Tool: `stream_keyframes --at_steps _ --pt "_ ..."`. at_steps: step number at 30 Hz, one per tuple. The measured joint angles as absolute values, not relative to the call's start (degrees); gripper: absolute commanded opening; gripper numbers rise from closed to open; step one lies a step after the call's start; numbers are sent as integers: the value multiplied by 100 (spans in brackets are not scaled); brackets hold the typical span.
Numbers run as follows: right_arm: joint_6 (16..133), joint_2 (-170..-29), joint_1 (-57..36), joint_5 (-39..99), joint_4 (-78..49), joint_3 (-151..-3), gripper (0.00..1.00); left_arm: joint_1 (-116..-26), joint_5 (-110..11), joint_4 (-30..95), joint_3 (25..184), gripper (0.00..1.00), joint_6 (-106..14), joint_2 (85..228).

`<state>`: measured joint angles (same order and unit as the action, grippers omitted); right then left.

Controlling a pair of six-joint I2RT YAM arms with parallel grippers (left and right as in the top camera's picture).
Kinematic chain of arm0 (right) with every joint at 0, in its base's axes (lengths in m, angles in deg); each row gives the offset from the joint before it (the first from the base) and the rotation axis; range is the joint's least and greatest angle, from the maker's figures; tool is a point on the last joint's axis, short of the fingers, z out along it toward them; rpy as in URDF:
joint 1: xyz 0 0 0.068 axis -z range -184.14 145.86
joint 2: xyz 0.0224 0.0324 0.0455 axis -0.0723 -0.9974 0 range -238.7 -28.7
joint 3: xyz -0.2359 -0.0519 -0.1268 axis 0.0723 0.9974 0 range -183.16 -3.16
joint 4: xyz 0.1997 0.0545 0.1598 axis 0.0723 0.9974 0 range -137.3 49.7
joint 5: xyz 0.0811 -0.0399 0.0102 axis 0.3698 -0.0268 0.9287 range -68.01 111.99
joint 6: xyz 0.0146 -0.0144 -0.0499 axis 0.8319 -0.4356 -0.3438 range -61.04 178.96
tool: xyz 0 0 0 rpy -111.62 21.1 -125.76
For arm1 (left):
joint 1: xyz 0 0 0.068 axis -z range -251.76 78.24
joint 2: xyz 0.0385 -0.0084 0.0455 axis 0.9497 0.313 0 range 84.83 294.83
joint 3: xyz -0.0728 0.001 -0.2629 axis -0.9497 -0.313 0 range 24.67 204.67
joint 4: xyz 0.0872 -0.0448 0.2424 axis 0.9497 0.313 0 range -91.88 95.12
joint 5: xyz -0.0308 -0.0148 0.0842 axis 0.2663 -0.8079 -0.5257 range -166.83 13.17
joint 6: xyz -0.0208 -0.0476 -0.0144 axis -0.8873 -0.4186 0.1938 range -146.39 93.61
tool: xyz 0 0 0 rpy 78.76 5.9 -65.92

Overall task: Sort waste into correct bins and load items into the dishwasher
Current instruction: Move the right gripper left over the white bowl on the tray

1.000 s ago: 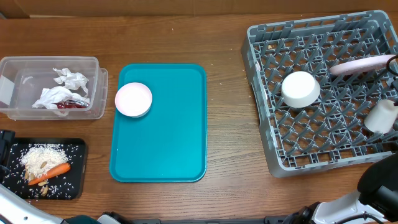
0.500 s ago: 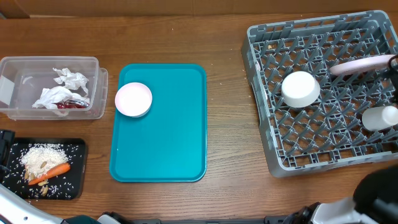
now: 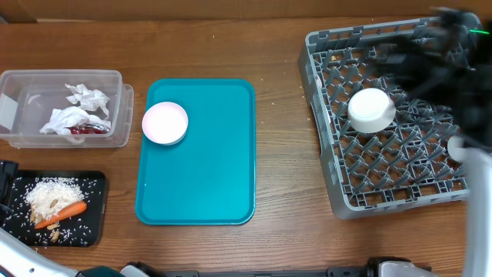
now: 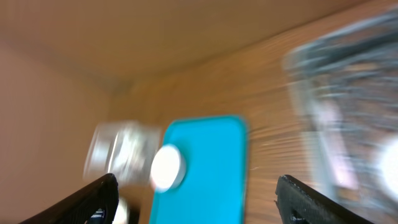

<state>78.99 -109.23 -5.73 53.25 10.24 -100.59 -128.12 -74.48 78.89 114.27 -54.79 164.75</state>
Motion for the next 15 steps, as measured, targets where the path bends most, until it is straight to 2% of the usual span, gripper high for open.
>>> stream_keyframes --at_steps 3,6,9,15 --pt "7768 -11404 -2367 4396 794 -10059 94 -12812 -7446 7889 11427 100 -5479 16475" --pt "7650 -12309 -3884 3516 324 -10061 93 -12812 -7446 7889 11427 100 -5479 16475" --pt "7540 -13316 -4695 3133 -257 -10056 91 -12812 -7446 7891 11427 100 -5479 16475" --pt "7331 -14368 -5322 2788 -941 -10030 88 -12812 -7448 7889 11427 100 -5479 16475"
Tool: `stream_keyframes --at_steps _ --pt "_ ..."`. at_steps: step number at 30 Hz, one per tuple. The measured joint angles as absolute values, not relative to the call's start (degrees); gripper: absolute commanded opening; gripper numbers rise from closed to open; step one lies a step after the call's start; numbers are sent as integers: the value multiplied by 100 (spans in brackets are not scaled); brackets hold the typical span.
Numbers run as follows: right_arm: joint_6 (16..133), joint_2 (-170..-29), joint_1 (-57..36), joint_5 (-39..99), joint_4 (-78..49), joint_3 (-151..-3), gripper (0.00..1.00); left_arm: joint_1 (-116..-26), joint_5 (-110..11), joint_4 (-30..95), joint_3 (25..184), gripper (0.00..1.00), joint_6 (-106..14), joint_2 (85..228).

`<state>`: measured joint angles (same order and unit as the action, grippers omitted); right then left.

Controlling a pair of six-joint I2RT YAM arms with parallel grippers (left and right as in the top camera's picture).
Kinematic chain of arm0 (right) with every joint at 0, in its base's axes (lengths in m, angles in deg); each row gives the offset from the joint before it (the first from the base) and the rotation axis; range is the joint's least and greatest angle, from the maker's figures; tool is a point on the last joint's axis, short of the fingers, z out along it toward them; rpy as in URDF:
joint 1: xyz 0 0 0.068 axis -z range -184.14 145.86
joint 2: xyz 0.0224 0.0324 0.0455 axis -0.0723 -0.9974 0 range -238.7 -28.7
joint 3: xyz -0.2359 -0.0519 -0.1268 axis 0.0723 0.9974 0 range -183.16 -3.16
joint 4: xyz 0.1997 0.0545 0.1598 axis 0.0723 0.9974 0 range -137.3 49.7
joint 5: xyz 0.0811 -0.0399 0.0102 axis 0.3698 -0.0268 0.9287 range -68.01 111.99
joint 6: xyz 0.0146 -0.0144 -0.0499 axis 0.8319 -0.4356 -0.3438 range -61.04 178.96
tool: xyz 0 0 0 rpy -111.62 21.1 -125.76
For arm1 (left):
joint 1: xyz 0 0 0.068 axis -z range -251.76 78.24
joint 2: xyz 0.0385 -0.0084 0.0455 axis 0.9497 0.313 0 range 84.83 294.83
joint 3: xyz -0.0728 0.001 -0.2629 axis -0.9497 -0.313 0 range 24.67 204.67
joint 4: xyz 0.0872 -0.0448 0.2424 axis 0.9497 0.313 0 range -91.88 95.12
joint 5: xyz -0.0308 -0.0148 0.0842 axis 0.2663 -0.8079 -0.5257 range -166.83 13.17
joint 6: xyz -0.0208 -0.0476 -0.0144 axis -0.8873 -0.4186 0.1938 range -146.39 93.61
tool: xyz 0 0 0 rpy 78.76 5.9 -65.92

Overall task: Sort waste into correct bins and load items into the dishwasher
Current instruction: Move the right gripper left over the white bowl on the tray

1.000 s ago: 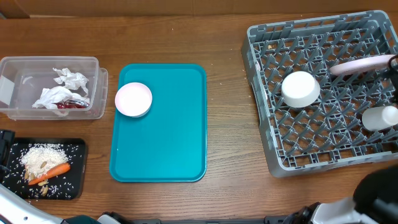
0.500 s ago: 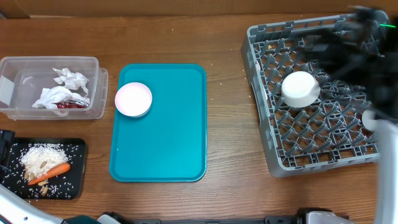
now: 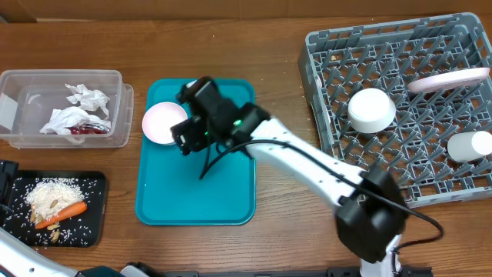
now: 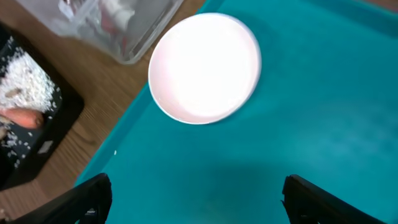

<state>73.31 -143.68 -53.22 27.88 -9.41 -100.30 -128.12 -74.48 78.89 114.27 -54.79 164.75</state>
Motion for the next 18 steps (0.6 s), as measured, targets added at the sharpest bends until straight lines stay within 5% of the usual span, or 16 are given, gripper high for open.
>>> stream_keyframes --at_steps 18 --pt "8310 -15535 -5362 2276 -2733 -10026 77 -12812 -7448 7889 11427 100 -5479 16475"
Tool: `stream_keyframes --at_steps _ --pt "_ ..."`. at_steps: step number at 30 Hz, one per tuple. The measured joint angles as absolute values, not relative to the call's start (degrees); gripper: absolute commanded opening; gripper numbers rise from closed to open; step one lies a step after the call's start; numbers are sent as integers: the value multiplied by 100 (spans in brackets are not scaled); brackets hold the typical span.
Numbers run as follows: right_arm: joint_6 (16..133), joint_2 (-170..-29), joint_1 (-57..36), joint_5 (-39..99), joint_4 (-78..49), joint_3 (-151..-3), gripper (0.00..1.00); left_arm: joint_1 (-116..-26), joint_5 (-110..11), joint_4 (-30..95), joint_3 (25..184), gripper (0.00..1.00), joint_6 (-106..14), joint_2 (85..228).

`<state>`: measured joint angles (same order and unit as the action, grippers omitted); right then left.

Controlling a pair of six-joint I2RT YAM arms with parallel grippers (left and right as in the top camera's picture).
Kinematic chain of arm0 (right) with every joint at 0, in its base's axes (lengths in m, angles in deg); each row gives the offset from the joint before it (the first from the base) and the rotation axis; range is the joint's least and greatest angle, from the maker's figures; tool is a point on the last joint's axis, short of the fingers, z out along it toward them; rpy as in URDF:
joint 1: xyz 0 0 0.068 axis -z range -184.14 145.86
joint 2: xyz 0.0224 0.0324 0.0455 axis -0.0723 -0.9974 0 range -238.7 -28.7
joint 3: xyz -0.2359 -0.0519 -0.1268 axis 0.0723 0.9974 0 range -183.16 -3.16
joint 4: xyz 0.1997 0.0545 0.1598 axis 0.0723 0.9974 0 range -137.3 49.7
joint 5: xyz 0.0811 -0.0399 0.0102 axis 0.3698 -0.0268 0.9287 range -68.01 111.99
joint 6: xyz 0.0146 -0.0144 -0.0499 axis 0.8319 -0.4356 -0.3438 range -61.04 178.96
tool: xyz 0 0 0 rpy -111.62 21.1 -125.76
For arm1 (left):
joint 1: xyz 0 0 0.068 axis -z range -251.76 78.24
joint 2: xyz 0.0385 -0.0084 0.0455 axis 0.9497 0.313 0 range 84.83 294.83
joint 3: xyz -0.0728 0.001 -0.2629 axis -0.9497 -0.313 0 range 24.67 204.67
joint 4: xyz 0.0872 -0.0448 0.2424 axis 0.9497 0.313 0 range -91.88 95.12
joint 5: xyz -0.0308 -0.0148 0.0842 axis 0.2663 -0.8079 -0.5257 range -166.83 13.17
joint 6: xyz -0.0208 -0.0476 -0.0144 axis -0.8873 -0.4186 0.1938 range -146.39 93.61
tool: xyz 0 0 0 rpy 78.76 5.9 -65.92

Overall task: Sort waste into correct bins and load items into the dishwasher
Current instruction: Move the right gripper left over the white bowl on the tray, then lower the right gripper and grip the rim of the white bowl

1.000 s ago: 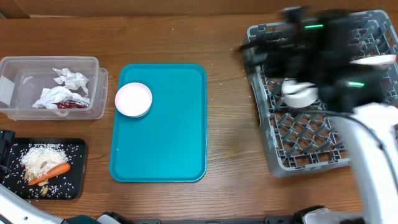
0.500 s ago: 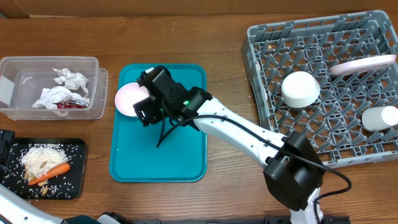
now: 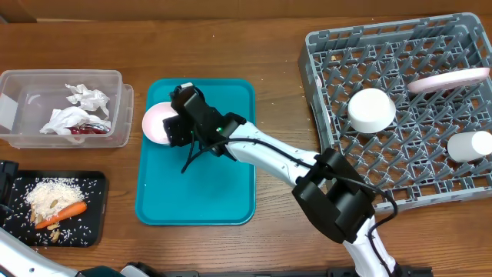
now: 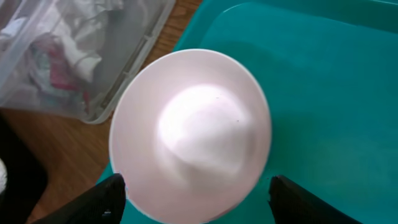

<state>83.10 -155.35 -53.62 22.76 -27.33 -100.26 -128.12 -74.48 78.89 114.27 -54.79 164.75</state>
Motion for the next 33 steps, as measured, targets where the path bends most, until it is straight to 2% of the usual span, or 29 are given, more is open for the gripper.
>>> stream_keyframes --at_steps 7,9,11,13,16,19,23,32,33 --pt "8659 -15766 -5097 2117 -2768 -10026 74 -12812 -7448 7889 11427 100 -5479 16475" --pt "8699 -15869 -5099 2211 -2867 -10026 67 -12812 -7446 7889 11427 100 -5479 16475" --pt "8734 -15954 -5106 2327 -2924 -10026 63 -12812 -7448 7889 11427 100 -5479 16475" --pt "8743 -16031 -5113 2416 -2930 -10026 53 -12812 -7448 7889 11427 100 -5479 16475" --pt "8749 -16046 -5113 2466 -2921 -10026 42 -12812 -7448 7889 11427 100 -5479 16475" --pt "8767 -16046 -5113 2462 -2843 -10026 38 -12812 -7448 7889 11427 100 -5479 16475" --pt "8743 -16046 -5106 2331 -2502 -10035 22 -12812 -7448 7889 11427 100 -5479 16475" --pt "8747 -15941 -4632 2254 -1356 -10207 22 -12812 -7448 7889 11427 100 -5479 16475" --pt "8743 -15893 -4553 2254 -1258 -10212 25 -12812 -7448 7889 11427 100 -5479 16475"
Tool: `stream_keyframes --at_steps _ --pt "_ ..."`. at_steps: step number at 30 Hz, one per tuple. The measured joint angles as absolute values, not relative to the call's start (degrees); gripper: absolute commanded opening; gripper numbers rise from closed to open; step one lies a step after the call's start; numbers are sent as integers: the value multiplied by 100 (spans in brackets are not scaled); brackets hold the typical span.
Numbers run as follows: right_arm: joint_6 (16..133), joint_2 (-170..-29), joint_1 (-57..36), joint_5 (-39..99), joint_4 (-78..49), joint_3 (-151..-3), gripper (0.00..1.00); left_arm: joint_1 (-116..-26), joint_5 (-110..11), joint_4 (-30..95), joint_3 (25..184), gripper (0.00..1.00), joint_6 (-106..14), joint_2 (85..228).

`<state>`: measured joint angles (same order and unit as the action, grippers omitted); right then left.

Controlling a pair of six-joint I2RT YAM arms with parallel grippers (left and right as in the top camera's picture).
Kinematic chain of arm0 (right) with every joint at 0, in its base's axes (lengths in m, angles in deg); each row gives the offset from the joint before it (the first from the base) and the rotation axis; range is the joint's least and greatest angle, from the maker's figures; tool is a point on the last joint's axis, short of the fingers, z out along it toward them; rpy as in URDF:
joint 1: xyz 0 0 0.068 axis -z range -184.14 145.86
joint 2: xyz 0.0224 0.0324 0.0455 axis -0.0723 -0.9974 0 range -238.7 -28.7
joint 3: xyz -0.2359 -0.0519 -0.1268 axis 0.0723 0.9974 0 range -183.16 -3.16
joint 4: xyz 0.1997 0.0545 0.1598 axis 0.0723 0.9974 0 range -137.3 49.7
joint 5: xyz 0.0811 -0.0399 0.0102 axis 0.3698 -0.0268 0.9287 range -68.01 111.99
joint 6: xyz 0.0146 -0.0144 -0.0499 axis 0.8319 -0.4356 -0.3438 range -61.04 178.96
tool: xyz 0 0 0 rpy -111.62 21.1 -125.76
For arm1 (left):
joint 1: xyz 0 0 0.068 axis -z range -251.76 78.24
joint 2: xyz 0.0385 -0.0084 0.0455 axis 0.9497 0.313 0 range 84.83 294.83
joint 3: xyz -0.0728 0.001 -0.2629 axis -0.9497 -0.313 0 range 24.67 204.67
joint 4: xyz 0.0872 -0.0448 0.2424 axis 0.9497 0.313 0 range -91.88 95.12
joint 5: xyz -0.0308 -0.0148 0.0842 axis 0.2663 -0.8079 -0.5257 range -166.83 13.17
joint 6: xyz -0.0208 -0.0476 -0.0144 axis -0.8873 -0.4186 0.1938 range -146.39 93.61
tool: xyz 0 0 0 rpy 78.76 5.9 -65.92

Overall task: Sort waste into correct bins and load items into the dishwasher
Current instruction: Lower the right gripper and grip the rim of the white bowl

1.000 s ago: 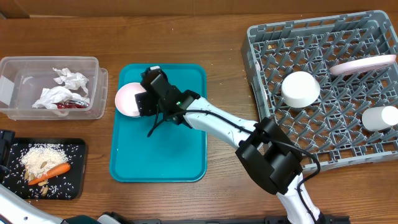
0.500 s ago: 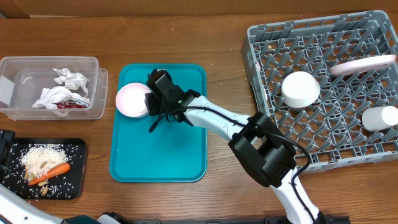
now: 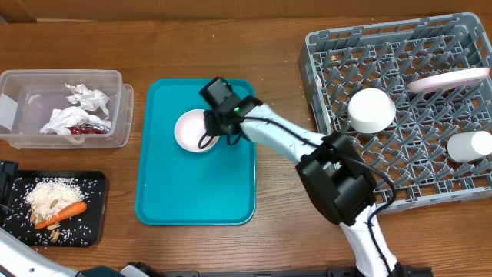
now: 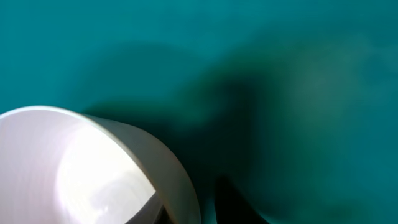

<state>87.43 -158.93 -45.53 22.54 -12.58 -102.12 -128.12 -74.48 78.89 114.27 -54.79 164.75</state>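
A small white bowl (image 3: 191,131) sits on the teal tray (image 3: 192,192), in its upper middle. My right gripper (image 3: 214,127) is at the bowl's right rim. In the right wrist view the bowl (image 4: 74,168) fills the lower left. My right gripper (image 4: 199,210) is shut on its rim, one dark finger inside the wall and one outside, over the tray (image 4: 298,93). Only a dark part of my left arm (image 3: 6,181) shows at the left edge, and its fingers cannot be made out.
The grey dish rack (image 3: 384,177) at the right holds an upturned white bowl (image 3: 372,110), a pink plate (image 3: 450,79) and a white cup (image 3: 469,146). A clear bin (image 3: 115,108) with crumpled paper stands at the far left. Below it, a black tray (image 3: 92,223) holds rice and a carrot.
The bowl was at the tray's upper left edge with my right gripper open just above it. Now the gripper is shut on its rim and the bowl lies further right on the tray.
My right arm was over the dish rack, blurred, with the bowl at the tray's upper left edge. Then the open gripper was above the tray beside the bowl, then close over it. Now it grips the rim and the bowl has shifted right.
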Motion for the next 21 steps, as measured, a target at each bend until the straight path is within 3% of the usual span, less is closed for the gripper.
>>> stream_keyframes --at_steps 2,9,12,21 --pt "8769 -15738 -4415 2237 -1114 -10212 49 -12812 -7448 7889 11427 100 -5479 16475" --pt "8729 -15106 -4367 2195 -1022 -10227 59 -12812 -7448 7889 11427 100 -5479 16475" --pt "8310 -14792 -4448 2342 -1066 -10227 80 -12812 -7448 7889 11427 100 -5479 16475" --pt "6754 -14510 -5274 3251 -1184 -10284 77 -12812 -7448 7889 11427 100 -5479 16475"
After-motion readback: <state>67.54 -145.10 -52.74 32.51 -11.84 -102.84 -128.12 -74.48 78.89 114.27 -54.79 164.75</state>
